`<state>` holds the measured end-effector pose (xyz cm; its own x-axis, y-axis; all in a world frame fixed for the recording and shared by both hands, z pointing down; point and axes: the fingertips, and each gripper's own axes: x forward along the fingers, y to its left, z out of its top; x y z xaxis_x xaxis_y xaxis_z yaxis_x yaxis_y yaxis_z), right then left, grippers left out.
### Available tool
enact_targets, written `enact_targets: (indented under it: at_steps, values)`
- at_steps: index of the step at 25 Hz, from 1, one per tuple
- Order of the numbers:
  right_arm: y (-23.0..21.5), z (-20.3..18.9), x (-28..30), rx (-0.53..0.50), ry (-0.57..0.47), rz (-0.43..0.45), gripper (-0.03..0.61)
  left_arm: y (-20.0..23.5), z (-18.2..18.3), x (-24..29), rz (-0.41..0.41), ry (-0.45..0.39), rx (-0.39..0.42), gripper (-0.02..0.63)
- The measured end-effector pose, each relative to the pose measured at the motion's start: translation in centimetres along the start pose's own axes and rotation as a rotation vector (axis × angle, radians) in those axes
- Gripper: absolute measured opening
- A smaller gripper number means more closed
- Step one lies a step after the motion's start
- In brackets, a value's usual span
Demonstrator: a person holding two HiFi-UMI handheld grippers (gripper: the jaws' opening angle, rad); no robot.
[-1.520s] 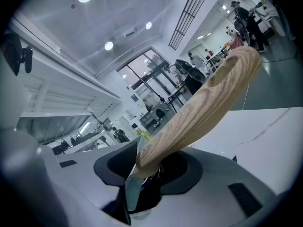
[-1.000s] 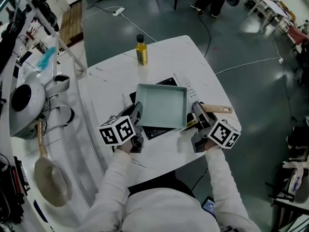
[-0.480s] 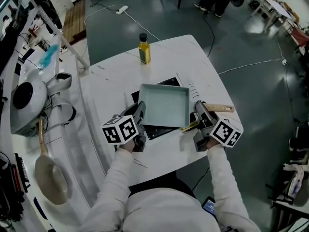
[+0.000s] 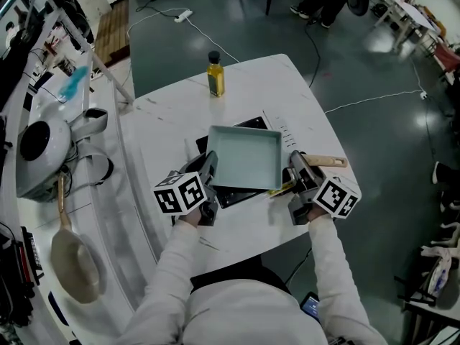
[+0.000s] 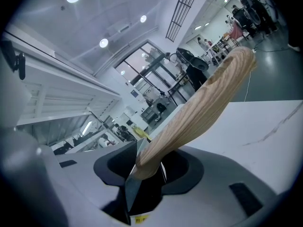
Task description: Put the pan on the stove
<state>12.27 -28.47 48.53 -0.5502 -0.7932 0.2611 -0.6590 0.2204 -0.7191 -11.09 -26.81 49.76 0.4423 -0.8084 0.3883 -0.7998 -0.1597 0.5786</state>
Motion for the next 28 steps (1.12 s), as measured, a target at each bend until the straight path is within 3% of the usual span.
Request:
enact_targets:
  at_steps: [7,11,19,28]
  values:
    - [0.0,0.0,0.0,-0.033,0.023,-0.016,0.184,-0.2,0.1,-0.1,-0.003,0.006,0.024,0.038]
    - [-0.5,0.1,-0.1,-0.019,0.025,-0.030,0.227,-0.2,0.3,-0.4,0.007,0.000,0.031,0.042]
    - [-0.7,-0.2,-2.1,-0.010,0.014,-0.038,0.242,-0.2,0.9,-1.6,0.014,-0.022,0.039,0.083]
    - [0.7,-2.6,-5.8,-0.044,-0.003,-0.069,0.241,-0.9,1.1,-3.5,0.025,-0.015,0.141,0.083]
